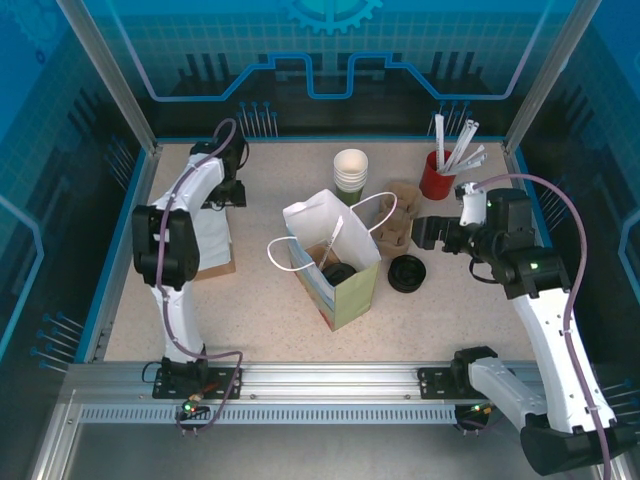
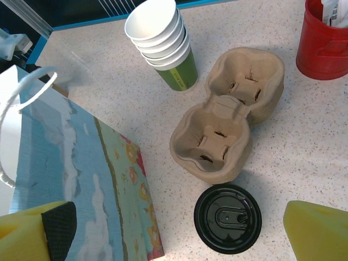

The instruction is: Pack the takeout coffee

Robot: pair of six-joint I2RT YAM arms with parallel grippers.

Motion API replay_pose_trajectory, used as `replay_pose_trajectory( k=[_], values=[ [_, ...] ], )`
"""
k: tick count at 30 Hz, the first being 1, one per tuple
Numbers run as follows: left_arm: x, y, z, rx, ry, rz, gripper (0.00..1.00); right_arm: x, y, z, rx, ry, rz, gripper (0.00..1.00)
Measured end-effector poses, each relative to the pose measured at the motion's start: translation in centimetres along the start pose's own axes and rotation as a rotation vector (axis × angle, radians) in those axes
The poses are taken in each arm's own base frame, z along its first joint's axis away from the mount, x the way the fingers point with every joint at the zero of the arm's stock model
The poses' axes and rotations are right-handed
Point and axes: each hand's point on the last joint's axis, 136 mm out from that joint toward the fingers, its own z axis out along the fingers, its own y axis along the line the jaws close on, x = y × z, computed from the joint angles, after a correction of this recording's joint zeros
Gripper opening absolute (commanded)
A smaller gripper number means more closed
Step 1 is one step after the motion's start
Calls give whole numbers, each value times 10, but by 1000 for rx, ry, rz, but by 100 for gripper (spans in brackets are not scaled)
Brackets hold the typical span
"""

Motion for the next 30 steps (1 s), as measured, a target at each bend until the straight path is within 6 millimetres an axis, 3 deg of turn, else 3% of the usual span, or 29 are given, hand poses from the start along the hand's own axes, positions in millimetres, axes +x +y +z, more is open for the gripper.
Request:
replay_pose_trajectory(
  k=[10, 30],
  values=[
    [-11, -4, 27, -64, 24, 11, 54, 0, -3, 6, 7, 14, 7, 100],
    [-13, -2, 39, -110, 44, 24, 38, 1, -5, 14, 3, 30, 13, 100]
  ],
)
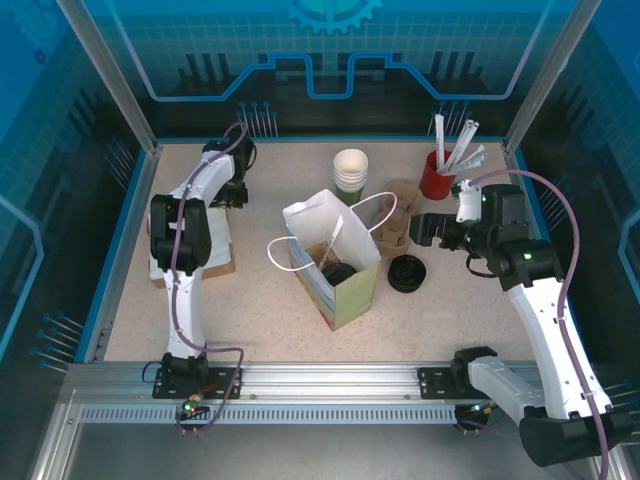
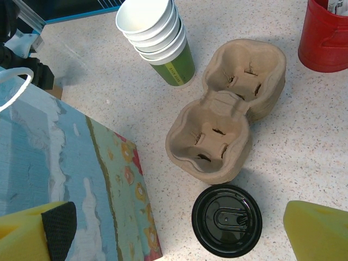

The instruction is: Pack the takeout coffee

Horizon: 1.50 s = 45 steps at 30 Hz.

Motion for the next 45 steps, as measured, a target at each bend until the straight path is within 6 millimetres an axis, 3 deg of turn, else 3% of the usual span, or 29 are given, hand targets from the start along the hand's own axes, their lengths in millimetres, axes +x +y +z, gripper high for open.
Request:
replay_pose_trajectory(
  k=[8, 13, 31, 38, 45],
  values=[
    [2, 0, 5, -12, 10, 6, 26, 0, 0, 0, -1, 0, 0, 100],
    [2, 0, 5, -15, 12, 8, 25, 0, 0, 0, -3, 1, 0, 100],
    [2, 1, -1, -8, 7, 10, 34, 3, 0, 2, -7, 8, 2, 100],
    [1, 4, -15, 0, -15, 6, 32, 5, 0, 3, -8, 17, 5, 100],
    [1, 4, -15, 1, -16, 6, 32, 6, 1, 4, -15, 23, 7, 100]
  ],
)
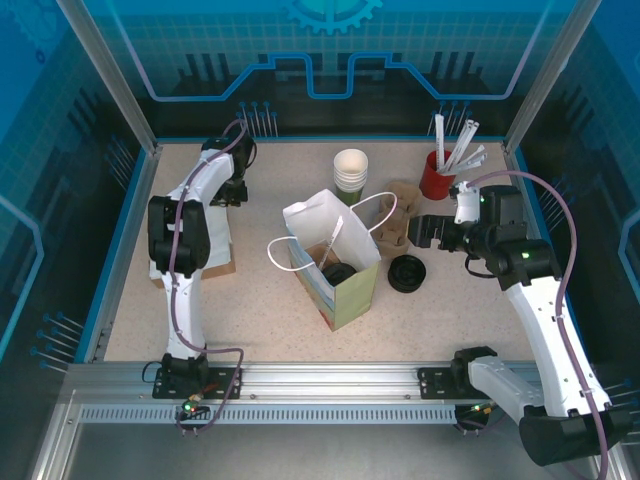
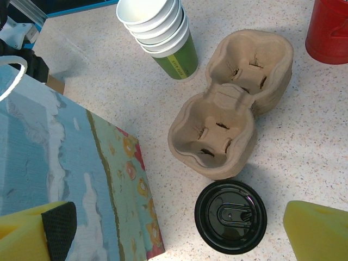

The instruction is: Pack the takeout coffee

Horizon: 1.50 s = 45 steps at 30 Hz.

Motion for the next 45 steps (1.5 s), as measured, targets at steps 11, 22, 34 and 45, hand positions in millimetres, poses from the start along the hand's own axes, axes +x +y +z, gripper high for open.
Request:
replay_pose_trajectory(
  k=[11, 22, 34, 45],
  values=[
    [0, 0, 0, 0, 0, 0, 34, 0, 0, 0, -1, 0, 0, 100],
    [1, 0, 1, -1, 4, 2, 33, 0, 0, 0, -1, 1, 0, 100],
    [3, 0, 3, -3, 10, 5, 33, 0, 0, 0, -2, 1, 0, 100],
    [8, -3, 9, -1, 29, 14, 26, 0, 0, 0, -2, 1, 0, 100]
  ],
)
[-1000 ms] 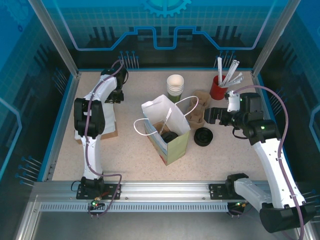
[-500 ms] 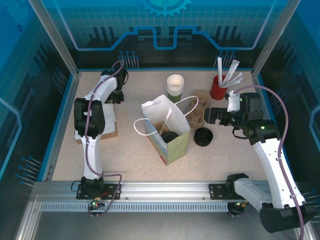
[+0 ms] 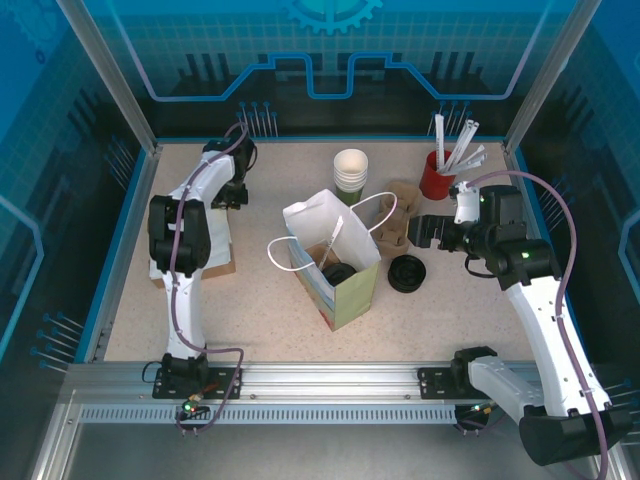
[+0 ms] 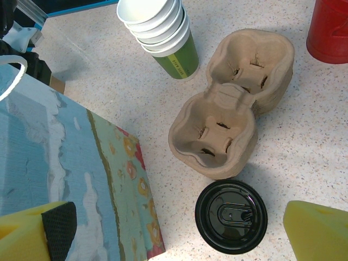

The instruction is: Pack the takeout coffee

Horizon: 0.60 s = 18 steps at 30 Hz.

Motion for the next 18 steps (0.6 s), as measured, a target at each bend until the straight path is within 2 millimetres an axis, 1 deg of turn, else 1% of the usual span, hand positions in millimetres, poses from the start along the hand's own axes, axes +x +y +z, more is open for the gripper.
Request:
replay_pose_trajectory(
  k=[3, 13, 18],
  values=[
    [3, -1, 3, -2, 10, 5, 24, 0, 0, 0, 0, 0, 0, 100],
    [3, -1, 3, -2, 11, 8, 22, 0, 0, 0, 0, 0, 1, 100],
    [3, -1, 3, -1, 10, 17, 17, 0, 0, 0, -1, 0, 0, 100]
  ],
)
